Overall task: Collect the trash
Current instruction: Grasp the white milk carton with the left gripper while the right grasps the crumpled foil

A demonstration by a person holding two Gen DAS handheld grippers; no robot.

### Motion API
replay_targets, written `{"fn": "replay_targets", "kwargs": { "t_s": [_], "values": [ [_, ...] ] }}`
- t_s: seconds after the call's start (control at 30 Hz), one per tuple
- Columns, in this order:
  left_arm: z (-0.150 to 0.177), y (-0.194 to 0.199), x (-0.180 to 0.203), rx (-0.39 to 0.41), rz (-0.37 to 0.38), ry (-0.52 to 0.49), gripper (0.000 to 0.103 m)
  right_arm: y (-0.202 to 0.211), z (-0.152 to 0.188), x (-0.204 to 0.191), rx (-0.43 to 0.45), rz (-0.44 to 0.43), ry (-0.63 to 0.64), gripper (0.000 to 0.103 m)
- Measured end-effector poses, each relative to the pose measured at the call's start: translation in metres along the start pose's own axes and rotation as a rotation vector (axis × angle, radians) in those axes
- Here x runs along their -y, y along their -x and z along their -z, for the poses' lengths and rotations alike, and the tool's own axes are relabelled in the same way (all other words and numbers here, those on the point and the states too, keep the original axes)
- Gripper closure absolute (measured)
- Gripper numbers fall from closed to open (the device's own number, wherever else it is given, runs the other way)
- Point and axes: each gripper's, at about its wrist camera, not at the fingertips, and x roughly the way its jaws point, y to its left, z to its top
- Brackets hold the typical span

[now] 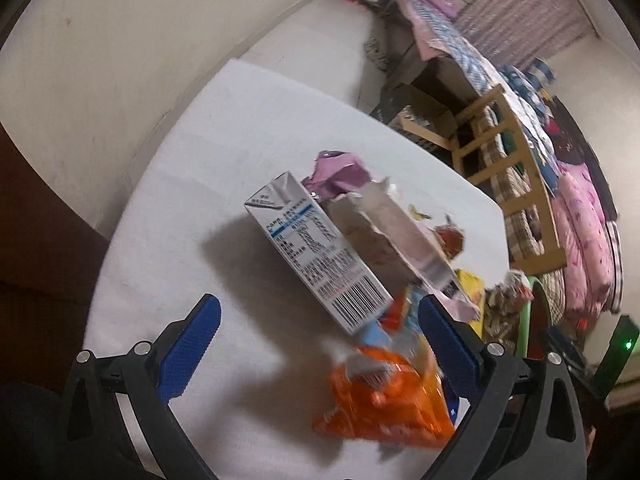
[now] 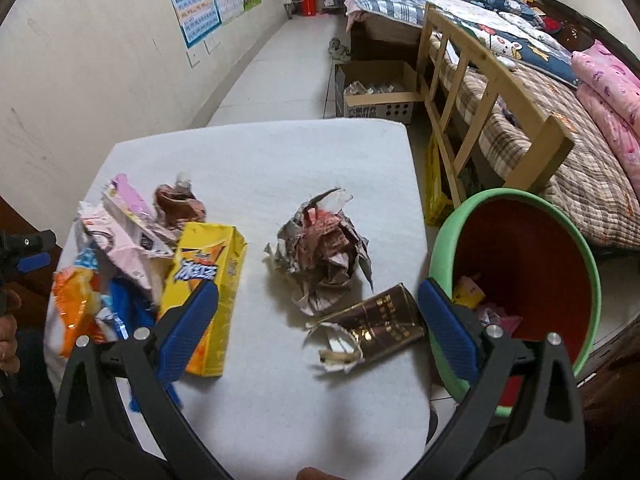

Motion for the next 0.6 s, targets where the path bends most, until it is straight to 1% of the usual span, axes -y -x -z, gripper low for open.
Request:
{"fn": "replay_targets", "kwargs": {
  "t_s": [0.17, 0.37, 0.47, 0.53, 0.57, 0.6],
  "values": [
    [-0.010, -0.026, -0.002, -0.036, 0.016, 0.046, 0.009, -0.023, -0.007, 0.001, -0.025, 0.007, 0.001, 0.005],
    [-0.015, -0.051, 0.000, -0.082, 0.007, 0.065, 0.018, -0.050, -0.016, 0.001, -0.053, 0.013, 0.011, 0.005],
    [-0.014, -0.061, 0.000, -0.094, 0.004, 0.064, 0.020, -0.063, -0.017, 0.000, -0.073, 0.008, 0.016, 0.012],
    [-0.014, -0.062, -0.001, -0.091, 0.029, 0.071, 0.022, -0.071, -0.018, -0.002, -0.084, 0.008, 0.024, 0.024],
    [-0.014, -0.062, -0.002, -0.089, 0.038, 0.068, 0.029, -0.073, -0.017, -0.002, -0.089, 0.007, 0.026, 0.027],
    [-0.014, -0.060, -0.001, -0.085, 0.051, 0.061, 0.036, -0.076, -0.016, -0.005, -0.098, 0.003, 0.032, 0.034]
  ]
}}
